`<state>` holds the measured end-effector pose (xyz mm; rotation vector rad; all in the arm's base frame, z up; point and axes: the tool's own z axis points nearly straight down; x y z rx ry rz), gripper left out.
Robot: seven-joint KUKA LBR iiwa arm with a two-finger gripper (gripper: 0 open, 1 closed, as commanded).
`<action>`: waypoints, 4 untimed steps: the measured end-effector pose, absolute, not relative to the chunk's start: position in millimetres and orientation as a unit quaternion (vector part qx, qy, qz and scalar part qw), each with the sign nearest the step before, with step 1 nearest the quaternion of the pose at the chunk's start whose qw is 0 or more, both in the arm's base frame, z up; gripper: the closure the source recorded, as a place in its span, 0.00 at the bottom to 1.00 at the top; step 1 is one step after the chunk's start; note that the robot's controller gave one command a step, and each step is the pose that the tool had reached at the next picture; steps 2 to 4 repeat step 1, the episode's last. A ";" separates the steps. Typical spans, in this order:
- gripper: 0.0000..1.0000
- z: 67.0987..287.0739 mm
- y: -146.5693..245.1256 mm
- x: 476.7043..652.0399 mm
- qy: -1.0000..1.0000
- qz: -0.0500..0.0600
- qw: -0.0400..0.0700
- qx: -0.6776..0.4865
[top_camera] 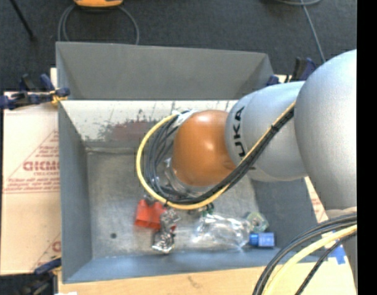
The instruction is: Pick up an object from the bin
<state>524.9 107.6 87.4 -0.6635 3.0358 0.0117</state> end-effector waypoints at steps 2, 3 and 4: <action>1.00 244.9 106.0 552.2 0.916 -0.001 0.005 -0.401; 1.00 244.9 106.0 552.2 0.916 -0.001 0.005 -0.401; 1.00 244.9 106.0 552.2 0.916 -0.001 0.005 -0.401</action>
Offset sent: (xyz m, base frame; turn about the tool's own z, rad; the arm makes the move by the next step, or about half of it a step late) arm 0.0248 -0.0013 0.1540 -0.3962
